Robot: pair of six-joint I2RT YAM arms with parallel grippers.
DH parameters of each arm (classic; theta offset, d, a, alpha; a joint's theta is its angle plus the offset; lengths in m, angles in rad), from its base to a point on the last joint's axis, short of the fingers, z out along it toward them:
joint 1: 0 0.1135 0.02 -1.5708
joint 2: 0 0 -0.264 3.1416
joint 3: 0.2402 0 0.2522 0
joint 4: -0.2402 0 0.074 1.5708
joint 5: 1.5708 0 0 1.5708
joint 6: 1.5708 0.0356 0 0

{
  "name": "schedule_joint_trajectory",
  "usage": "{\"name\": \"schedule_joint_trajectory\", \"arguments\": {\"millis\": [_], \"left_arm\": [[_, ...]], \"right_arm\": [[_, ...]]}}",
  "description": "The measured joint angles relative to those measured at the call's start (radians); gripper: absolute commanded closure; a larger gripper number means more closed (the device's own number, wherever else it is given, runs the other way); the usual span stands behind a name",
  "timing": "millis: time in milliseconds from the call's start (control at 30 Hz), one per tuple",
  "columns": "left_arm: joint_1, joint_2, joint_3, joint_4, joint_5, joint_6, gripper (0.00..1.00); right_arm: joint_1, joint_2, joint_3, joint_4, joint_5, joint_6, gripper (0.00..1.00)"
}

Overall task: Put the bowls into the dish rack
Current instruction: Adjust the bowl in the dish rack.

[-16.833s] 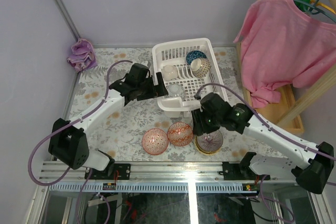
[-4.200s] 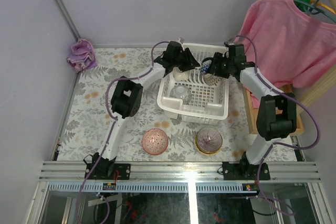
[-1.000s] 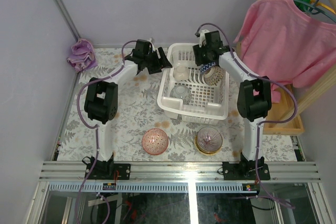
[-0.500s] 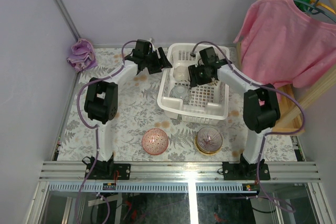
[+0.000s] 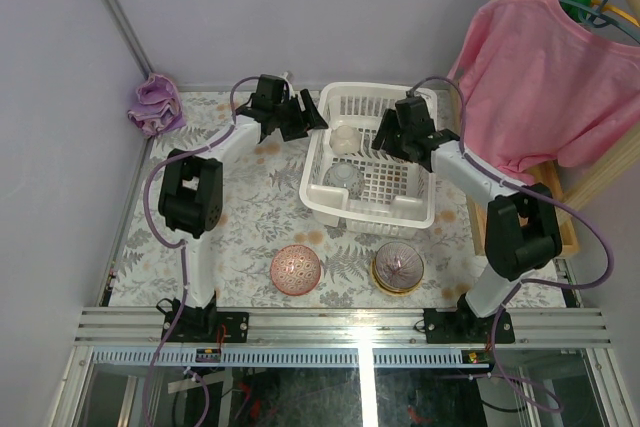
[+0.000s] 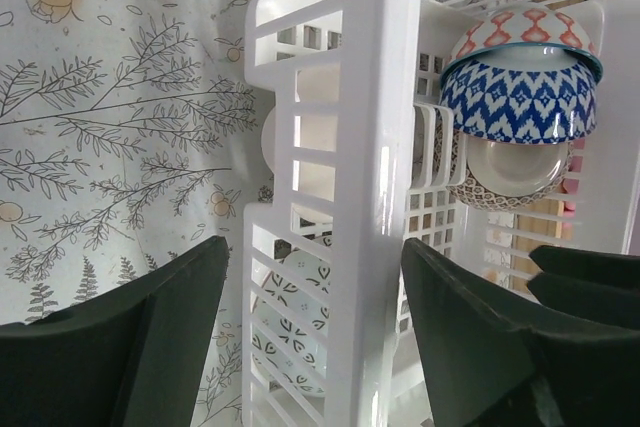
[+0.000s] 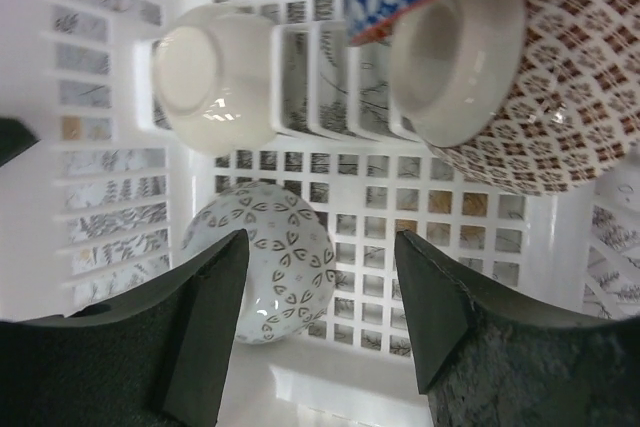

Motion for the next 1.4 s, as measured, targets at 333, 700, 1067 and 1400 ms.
{"name": "schedule_joint_trajectory", "arguments": {"millis": [333, 700, 1067, 1400], "left_arm": [[0.006, -0.002, 0.000, 0.006, 0.025, -0.010, 0.31], [0.027, -0.002, -0.008, 0.032, 0.058, -0.026, 0.31], [0.033, -0.002, -0.024, 0.050, 0.081, -0.042, 0.31], [0.035, -0.002, -0.041, 0.068, 0.096, -0.048, 0.31]], "right_arm": [[-0.006, 0.034, 0.002, 0.032, 0.156, 0.109, 0.35], [-0.008, 0.093, 0.036, 0.072, 0.268, 0.148, 0.45], [-0.010, 0.140, 0.065, 0.108, 0.345, 0.202, 0.47], [-0.018, 0.140, 0.010, 0.247, 0.422, 0.261, 0.49]]}}
